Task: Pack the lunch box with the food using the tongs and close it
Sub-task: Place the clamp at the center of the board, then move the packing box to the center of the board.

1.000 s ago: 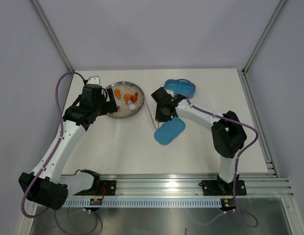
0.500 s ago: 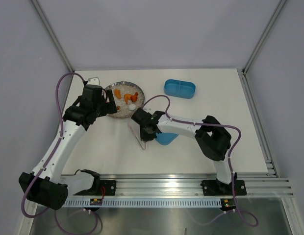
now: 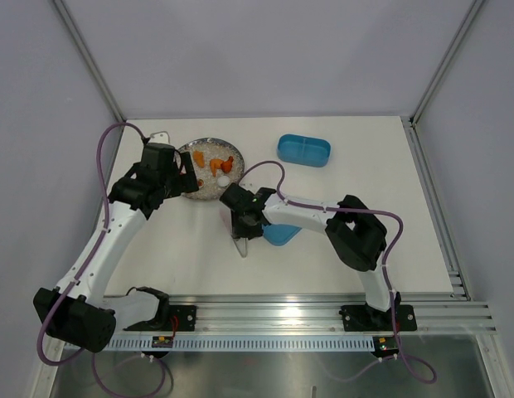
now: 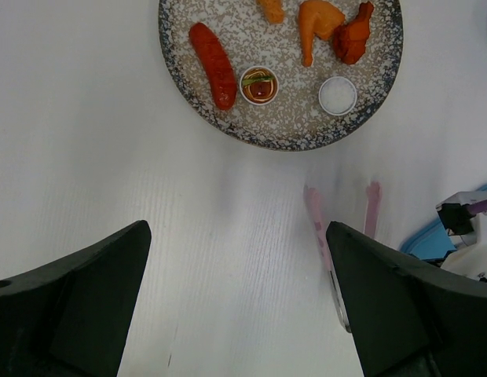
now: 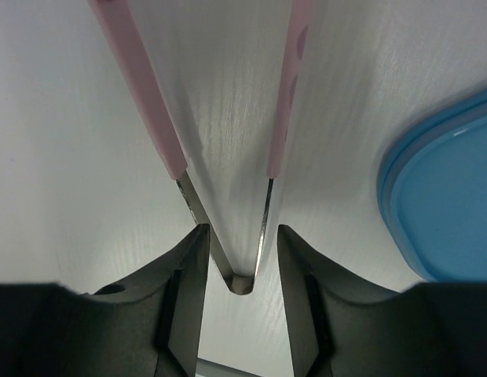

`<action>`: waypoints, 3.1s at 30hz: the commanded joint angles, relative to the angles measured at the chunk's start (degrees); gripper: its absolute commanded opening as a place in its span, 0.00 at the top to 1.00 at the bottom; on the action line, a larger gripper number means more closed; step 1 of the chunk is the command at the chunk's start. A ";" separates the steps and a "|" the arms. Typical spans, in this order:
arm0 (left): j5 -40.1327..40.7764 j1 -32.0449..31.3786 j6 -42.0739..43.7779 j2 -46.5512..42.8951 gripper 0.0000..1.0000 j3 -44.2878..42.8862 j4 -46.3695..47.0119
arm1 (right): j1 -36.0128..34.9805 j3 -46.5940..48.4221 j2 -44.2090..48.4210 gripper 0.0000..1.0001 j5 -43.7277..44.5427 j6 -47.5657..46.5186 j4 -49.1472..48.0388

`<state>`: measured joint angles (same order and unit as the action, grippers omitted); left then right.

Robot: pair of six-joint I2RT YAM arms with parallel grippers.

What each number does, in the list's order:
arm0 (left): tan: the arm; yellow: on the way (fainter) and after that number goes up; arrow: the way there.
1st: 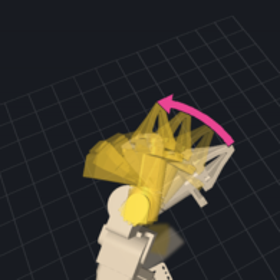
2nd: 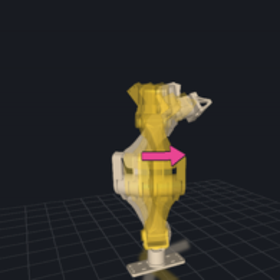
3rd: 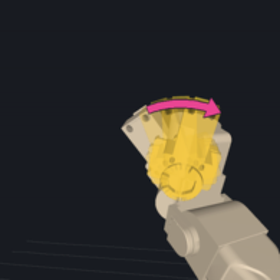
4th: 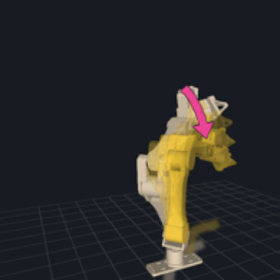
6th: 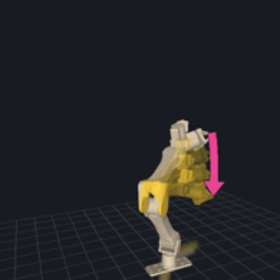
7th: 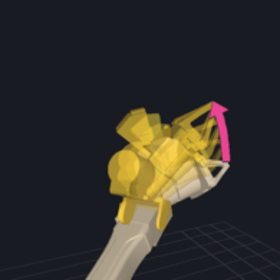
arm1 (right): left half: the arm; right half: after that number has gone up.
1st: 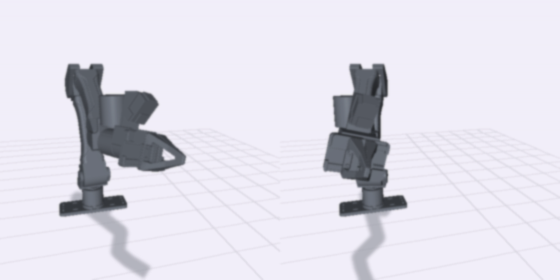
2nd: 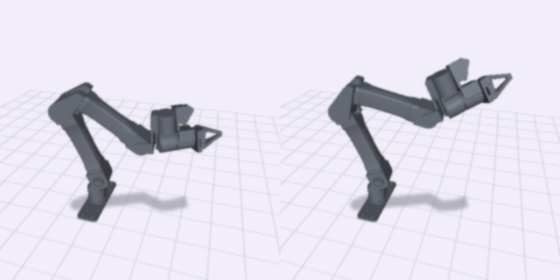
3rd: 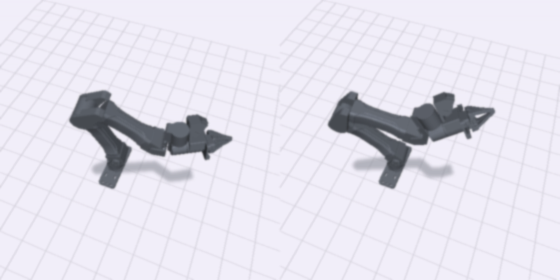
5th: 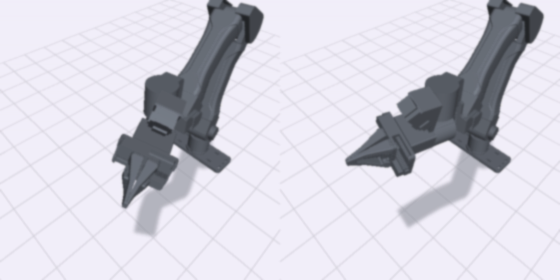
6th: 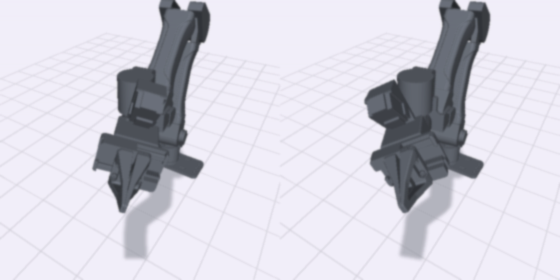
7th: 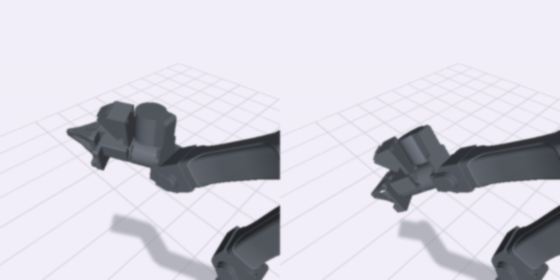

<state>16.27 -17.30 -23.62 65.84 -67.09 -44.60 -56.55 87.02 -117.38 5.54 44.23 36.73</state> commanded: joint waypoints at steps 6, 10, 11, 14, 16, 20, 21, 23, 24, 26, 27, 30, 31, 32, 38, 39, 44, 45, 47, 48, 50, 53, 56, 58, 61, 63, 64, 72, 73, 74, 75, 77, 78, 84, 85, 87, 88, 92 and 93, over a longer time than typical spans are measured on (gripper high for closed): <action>0.34 -0.28 -0.29 1.48 0.01 -2.96 -1.54 | 8.71 5.09 8.82 0.48 6.06 -5.02 1.25; -0.36 -0.37 -1.25 1.04 0.01 -2.26 -1.37 | 15.58 4.30 10.94 0.48 5.53 -6.78 0.71; -0.89 -0.28 -1.69 1.04 0.01 -2.08 -1.37 | 17.25 3.69 11.21 0.47 4.92 -7.05 0.45; -1.07 -0.89 -3.01 1.13 0.01 -1.20 -1.37 | 23.49 3.15 11.74 0.46 4.22 -7.93 0.10; -1.07 -2.12 -4.06 0.95 0.01 -0.50 -1.28 | 27.54 3.15 11.48 0.42 4.04 -8.37 0.01; -0.63 -4.93 -8.71 0.43 0.01 2.48 -0.93 | 34.48 4.73 9.81 0.37 3.78 -8.63 -0.17; -0.71 -5.46 -9.51 0.34 0.01 3.80 -0.84 | 35.89 5.52 9.11 0.36 3.60 -8.63 0.27; -1.41 -6.78 -11.27 -0.01 0.01 4.86 -0.14 | 39.76 8.49 6.39 0.35 3.60 -8.81 0.53; -1.51 -7.04 -11.62 -0.10 0.01 5.82 0.04 | 40.99 9.64 4.11 0.33 3.60 -9.07 1.06; -1.86 -7.57 -12.15 -0.45 0.01 6.35 0.39 | 43.88 14.54 1.29 0.30 3.78 -9.25 2.29; -1.77 -7.49 -12.24 -0.54 0.01 6.53 0.39 | 44.77 16.23 -1.68 0.29 3.86 -9.42 3.51; -0.89 -7.57 -11.80 -0.72 0.01 6.45 0.13 | 46.97 23.61 -7.83 0.29 3.42 -10.12 5.97; -0.72 -7.57 -11.72 -0.72 0.01 6.18 -0.22 | 47.24 25.89 -9.69 0.29 3.51 -10.56 6.94; -0.37 -7.57 -11.63 -0.80 0.01 6.01 -0.31 | 47.50 30.61 -11.45 0.29 3.69 -10.74 8.08; 1.74 -7.57 -11.37 -1.59 0.01 5.48 -1.63 | 48.82 42.17 -20.69 0.33 3.61 -11.01 12.66; 2.27 -7.49 -11.28 -1.68 0.01 5.30 -1.89 | 48.99 42.35 -21.30 0.36 3.08 -10.57 12.32; 5.17 -7.31 -10.22 -2.74 0.01 4.42 -3.39 | 49.08 39.64 -20.87 0.54 -0.70 -9.86 9.68; 5.26 -7.14 -10.05 -2.83 0.01 4.42 -3.39 | 49.08 39.02 -20.52 0.57 -1.23 -9.86 8.81; 5.35 -6.96 -9.70 -2.83 0.01 4.25 -3.39 | 49.08 37.53 -20.34 0.58 -1.85 -9.86 8.53; 5.35 -6.78 -9.61 -2.83 0.01 4.25 -3.30 | 49.08 37.17 -20.17 0.62 -2.02 -10.04 8.36; 5.44 -6.78 -9.26 -2.74 0.01 4.16 -3.21 | 48.82 35.59 -19.73 0.69 -2.73 -10.04 8.01; 5.35 -6.52 -8.90 -2.65 0.01 3.99 -3.13 | 48.38 33.48 -18.94 0.70 -2.56 -10.92 7.04; 5.17 -6.26 -8.73 -2.65 0.01 3.98 -3.04 | 48.12 31.99 -18.67 0.73 -2.38 -11.53 6.95; 5.26 -6.26 -8.47 -2.74 0.01 3.72 -3.12 | 47.68 30.24 -17.71 0.84 -2.38 -11.71 6.51; 5.35 -5.99 -8.29 -2.74 0.01 3.72 -3.04 | 46.45 28.21 -15.86 0.93 -1.85 -12.23 5.11; 5.26 -5.64 -8.20 -2.39 0.01 3.63 -2.86 | 44.79 28.11 -15.25 0.94 -1.41 -12.67 5.80; 5.26 -5.55 -8.11 -2.30 0.01 3.55 -2.86 | 44.26 28.11 -15.16 0.95 -0.80 -12.67 5.98; 4.56 -5.46 -7.94 -1.60 0.01 2.93 -2.77 | 38.90 28.46 -14.72 0.94 1.92 -10.48 7.83; 4.38 -5.38 -7.85 -1.60 0.01 2.93 -2.86 | 37.84 28.55 -14.89 0.93 2.36 -10.39 7.92; 4.29 -5.46 -7.76 -1.51 0.01 2.84 -2.95 | 37.49 28.81 -15.24 0.92 2.80 -10.30 8.44; 4.29 -5.46 -7.67 -1.60 0.01 2.84 -3.04 | 37.13 29.43 -15.59 0.92 3.24 -10.21 8.79; 4.29 -5.46 -7.50 -1.60 0.01 2.75 -3.12 | 36.69 29.70 -15.95 0.89 3.86 -9.86 9.41; 4.21 -5.46 -7.41 -1.68 0.01 2.67 -3.21 | 36.52 29.52 -15.95 0.84 4.04 -9.78 9.50; 3.94 -5.46 -7.15 -1.68 0.01 2.84 -3.21 | 35.82 26.72 -13.84 0.56 2.47 -9.34 8.27; 3.68 -5.46 -7.15 -1.68 0.01 2.93 -3.21 | 35.81 26.10 -12.97 0.52 1.94 -9.07 7.57; 3.33 -5.38 -7.15 -1.33 0.01 2.93 -3.04 | 35.72 24.08 -12.17 0.51 0.71 -8.63 6.87; 3.07 -5.46 -7.15 -1.25 0.01 2.93 -3.04 | 35.55 23.37 -11.56 0.51 0.35 -8.46 6.43; 2.45 -5.55 -7.15 -0.72 0.01 3.19 -2.86 | 35.20 20.29 -9.19 0.51 -0.44 -7.67 4.31; 2.36 -5.55 -7.15 -0.80 0.01 3.28 -2.95 | 35.28 19.77 -9.01 0.51 -0.70 -7.75 4.31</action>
<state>19.31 -22.96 -31.38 64.88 -61.91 -48.93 -20.62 107.55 -131.20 6.20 35.46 43.11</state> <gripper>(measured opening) 0.988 0.491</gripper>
